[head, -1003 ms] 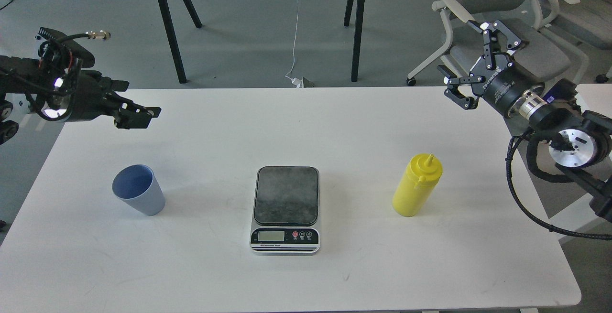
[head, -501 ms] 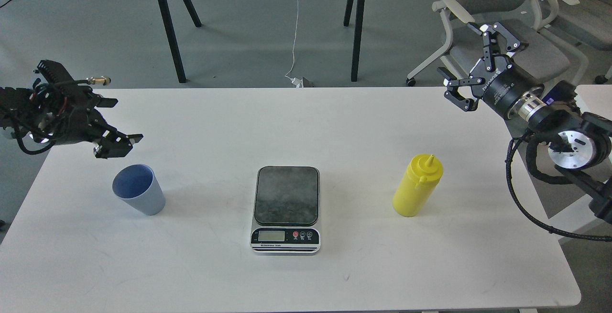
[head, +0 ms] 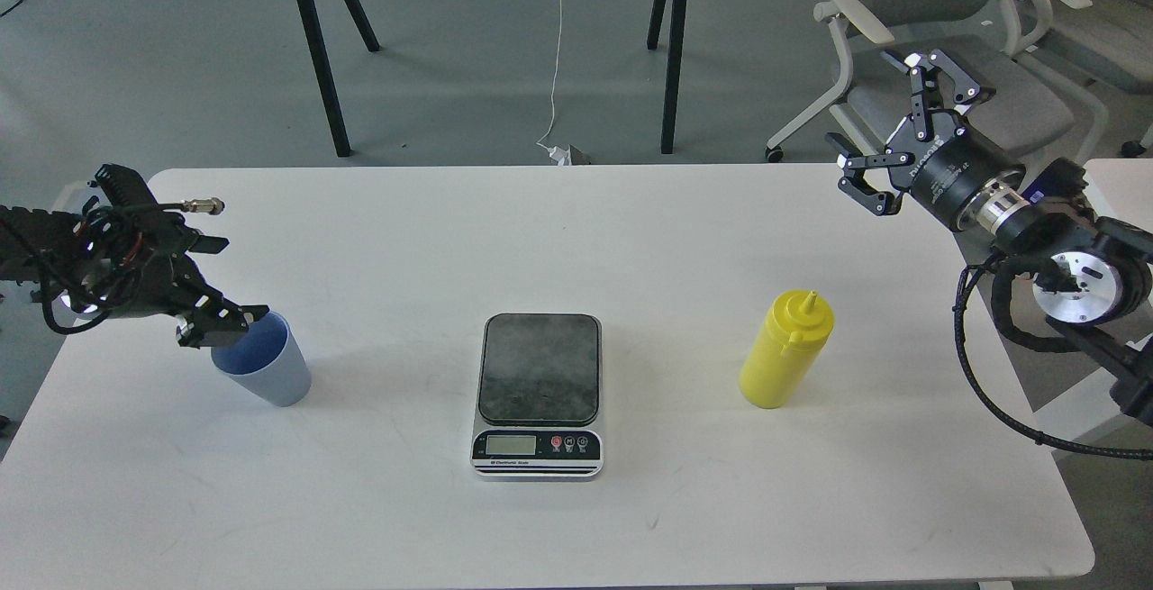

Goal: Pour seasoning into cup on scale with both arms
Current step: 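Lower the left gripper onto the blue cup and grasp it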

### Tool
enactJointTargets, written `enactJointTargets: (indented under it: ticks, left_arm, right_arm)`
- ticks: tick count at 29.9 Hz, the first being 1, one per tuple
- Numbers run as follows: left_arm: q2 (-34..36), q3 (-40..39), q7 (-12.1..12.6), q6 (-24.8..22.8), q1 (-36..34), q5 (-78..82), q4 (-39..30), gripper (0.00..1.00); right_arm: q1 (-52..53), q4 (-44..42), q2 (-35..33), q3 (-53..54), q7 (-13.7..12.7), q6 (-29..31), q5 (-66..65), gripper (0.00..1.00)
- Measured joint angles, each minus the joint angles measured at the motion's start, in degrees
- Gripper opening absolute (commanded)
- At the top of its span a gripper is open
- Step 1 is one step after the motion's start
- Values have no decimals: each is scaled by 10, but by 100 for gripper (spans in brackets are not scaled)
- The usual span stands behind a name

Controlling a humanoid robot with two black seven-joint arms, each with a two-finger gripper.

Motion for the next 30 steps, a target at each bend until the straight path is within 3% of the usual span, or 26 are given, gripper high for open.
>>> enactJointTargets:
  ticks: [30]
  left_arm:
    - [-23,9,0,0,21,-6,18,93]
  right_arm:
    - [-6,-1,9,0,0,-1,0,99]
